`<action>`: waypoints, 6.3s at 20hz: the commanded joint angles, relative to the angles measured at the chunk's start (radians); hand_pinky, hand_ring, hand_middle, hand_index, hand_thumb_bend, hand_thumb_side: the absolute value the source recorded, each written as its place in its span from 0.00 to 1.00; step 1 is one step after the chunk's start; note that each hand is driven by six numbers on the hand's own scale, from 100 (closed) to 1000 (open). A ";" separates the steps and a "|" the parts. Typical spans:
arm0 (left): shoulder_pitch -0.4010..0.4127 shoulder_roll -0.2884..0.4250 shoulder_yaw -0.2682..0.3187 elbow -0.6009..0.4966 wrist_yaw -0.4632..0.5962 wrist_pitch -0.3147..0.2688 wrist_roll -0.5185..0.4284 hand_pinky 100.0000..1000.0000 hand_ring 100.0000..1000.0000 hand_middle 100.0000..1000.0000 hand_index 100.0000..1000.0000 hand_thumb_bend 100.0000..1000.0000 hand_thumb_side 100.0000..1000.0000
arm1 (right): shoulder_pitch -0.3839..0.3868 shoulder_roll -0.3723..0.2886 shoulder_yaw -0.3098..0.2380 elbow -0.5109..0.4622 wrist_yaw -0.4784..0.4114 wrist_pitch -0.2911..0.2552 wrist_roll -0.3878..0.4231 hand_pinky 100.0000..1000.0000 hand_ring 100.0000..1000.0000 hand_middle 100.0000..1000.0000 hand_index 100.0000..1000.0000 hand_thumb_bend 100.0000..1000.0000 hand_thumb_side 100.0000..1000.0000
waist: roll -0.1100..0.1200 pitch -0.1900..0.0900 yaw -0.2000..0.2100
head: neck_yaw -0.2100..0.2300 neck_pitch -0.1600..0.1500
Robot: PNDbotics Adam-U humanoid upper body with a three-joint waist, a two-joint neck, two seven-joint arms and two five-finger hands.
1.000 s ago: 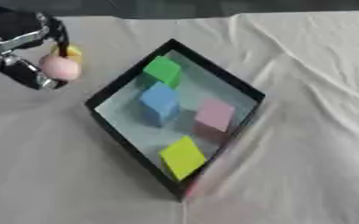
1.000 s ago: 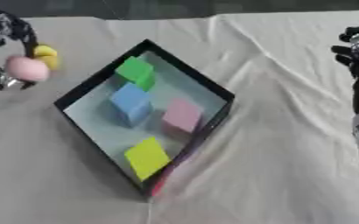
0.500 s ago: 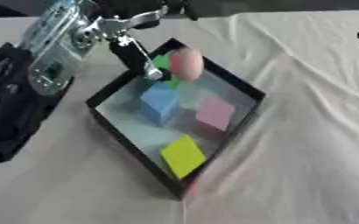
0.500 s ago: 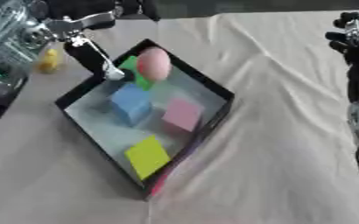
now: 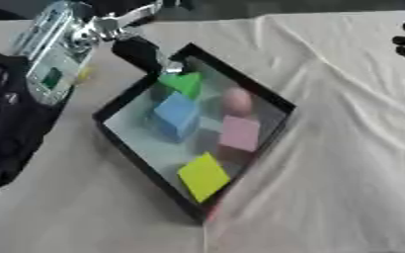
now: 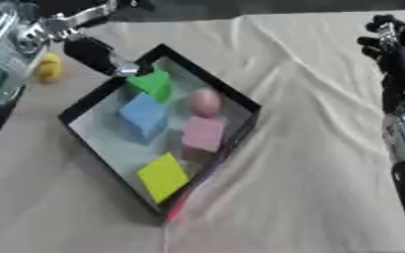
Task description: Pick up objects on the table and place them in the box.
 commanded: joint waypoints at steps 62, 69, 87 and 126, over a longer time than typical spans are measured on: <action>-0.024 0.087 0.256 0.570 -0.271 0.111 0.074 0.77 0.78 0.73 0.67 0.25 0.00 | -0.029 -0.001 0.006 -0.035 0.014 0.026 -0.023 0.83 0.71 0.71 0.75 0.00 0.65 | -0.017 0.056 -0.049 | 0.052 -0.060; -0.027 0.099 0.246 0.513 -0.283 0.133 0.193 0.72 0.71 0.62 0.51 0.21 0.00 | -0.024 -0.004 0.005 -0.035 0.015 0.026 -0.024 0.83 0.71 0.71 0.75 0.00 0.65 | -0.016 0.048 -0.046 | 0.043 -0.049; 0.100 0.261 -0.077 -0.320 0.194 0.118 -0.099 0.72 0.68 0.59 0.45 0.20 0.00 | -0.016 -0.016 0.014 -0.029 0.006 0.024 -0.009 0.83 0.71 0.71 0.75 0.00 0.63 | 0.004 -0.027 -0.020 | -0.016 0.007; 0.268 0.168 0.184 -0.517 0.483 0.215 0.207 0.81 0.73 0.75 0.84 0.00 0.54 | -0.031 -0.035 0.006 -0.074 -0.006 0.005 -0.019 0.83 0.71 0.71 0.75 0.00 0.57 | 0.002 -0.044 -0.010 | -0.036 0.015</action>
